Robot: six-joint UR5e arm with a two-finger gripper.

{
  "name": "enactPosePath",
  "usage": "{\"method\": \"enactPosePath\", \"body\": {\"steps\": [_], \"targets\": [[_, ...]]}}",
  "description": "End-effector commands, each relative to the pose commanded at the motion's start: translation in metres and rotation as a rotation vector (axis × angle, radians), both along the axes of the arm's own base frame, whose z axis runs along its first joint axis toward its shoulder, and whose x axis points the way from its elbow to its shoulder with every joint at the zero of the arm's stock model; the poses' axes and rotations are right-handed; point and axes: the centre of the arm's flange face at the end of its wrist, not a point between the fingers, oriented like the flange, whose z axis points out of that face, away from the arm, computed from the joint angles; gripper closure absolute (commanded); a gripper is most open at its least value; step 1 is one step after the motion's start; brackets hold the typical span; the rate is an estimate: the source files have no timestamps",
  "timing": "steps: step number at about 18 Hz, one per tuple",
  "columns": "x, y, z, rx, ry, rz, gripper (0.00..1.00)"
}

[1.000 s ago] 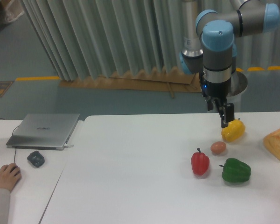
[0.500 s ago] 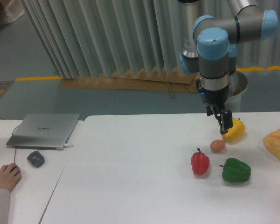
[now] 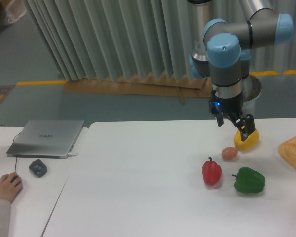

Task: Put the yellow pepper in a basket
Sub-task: 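Lift the yellow pepper slightly off the table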

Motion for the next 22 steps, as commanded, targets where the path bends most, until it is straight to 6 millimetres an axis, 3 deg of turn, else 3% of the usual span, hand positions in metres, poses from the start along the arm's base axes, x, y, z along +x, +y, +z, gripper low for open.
{"method": "enactPosePath", "body": {"steps": [3,8,15,18,22], "targets": [[0.007,-0.011,-0.011,-0.056,-0.040,-0.192,0.00],[0.005,-0.012,-0.023,-0.067,-0.049,-0.180,0.00],[-0.004,-0.020,-0.049,-0.211,-0.002,-0.202,0.00],[-0.009,-0.020,-0.069,-0.272,-0.001,-0.207,0.00],[-0.001,-0.025,-0.084,-0.291,-0.022,-0.188,0.00]]}}
